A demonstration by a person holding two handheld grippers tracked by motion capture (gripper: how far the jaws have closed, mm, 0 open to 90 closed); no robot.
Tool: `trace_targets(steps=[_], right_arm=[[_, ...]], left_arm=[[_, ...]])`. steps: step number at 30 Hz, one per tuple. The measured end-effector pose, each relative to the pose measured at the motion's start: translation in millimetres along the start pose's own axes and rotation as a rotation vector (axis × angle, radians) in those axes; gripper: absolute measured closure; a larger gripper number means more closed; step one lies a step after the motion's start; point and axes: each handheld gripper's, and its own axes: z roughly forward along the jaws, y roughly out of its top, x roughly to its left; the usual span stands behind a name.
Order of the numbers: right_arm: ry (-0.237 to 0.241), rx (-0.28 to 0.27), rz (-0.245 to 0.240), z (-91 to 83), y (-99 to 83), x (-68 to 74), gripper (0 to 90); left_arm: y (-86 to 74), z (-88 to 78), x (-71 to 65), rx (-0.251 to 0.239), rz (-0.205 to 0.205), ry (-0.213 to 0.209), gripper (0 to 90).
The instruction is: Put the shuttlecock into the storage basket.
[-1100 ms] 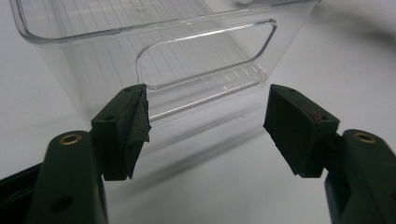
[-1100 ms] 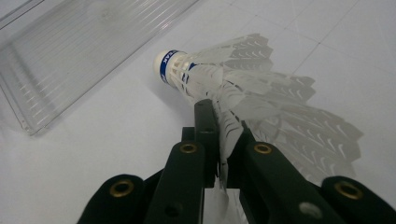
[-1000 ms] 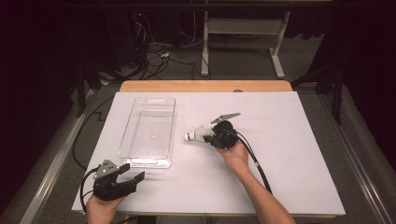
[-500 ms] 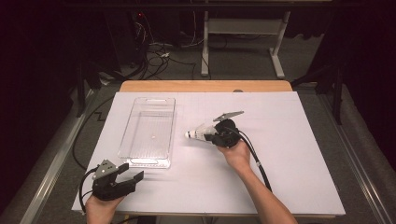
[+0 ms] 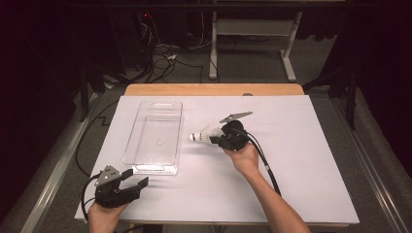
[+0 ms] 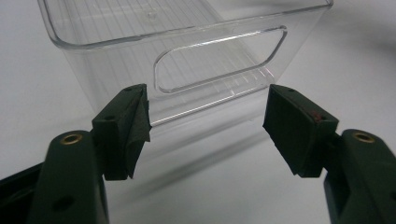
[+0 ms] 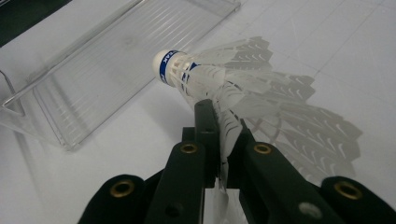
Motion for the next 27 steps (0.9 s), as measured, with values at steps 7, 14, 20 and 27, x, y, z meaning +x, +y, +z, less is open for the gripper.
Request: trace_targets(steps=[7, 14, 20, 27], right_arm=[[0.007, -0.002, 0.008, -1.4, 3.5, -0.5, 89.1], [0.012, -0.015, 0.001, -5.2, 12.0, 2.3, 89.1], [0.016, -0.020, -0.004, -6.4, 17.7, 4.4, 89.1], [0.021, -0.028, -0.017, -7.5, 26.8, 8.9, 89.1]], left_arm=[[0.1, 0.0, 1.1, -0.002, -0.004, -0.002, 32.3], [-0.1, -0.2, 1.5, -0.003, -0.006, -0.001, 32.4], [-0.2, -0.2, 1.6, -0.002, -0.007, -0.002, 32.4], [-0.3, -0.4, 1.9, -0.003, -0.008, -0.003, 32.4]])
